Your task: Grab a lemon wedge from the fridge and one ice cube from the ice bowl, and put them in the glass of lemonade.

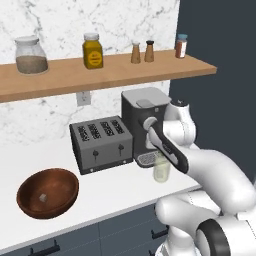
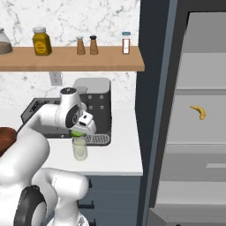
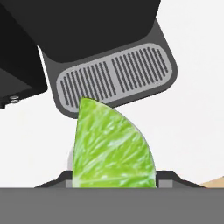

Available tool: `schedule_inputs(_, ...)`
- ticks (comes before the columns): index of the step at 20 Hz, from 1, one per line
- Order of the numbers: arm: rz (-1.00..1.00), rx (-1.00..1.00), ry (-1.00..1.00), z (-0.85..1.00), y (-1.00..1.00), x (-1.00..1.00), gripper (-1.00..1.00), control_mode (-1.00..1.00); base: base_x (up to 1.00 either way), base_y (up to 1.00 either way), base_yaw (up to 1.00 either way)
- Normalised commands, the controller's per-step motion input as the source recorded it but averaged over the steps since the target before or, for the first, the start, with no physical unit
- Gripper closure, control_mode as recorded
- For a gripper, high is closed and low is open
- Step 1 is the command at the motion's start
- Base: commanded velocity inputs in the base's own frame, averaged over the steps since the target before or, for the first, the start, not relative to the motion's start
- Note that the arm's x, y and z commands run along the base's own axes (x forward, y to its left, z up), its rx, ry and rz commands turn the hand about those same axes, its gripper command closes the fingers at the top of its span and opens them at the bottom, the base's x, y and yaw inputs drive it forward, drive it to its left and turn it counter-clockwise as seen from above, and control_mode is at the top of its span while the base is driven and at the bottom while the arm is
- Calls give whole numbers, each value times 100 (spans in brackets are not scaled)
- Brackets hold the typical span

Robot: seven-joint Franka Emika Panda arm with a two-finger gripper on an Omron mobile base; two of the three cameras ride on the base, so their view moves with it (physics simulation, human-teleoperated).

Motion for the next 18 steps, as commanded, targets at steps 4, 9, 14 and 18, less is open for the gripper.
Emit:
schedule_inputs(4,0,0,-4,15,0,-4,100,-100,0,0,0)
schedule_inputs(9,0,0,0,4,6,0,100,-100,0,0,0)
schedule_inputs(14,0,0,0,-8,2,0,100,-100,0,0,0)
schedule_inputs(18,0,0,0,-31,0,0,100,-100,0,0,0)
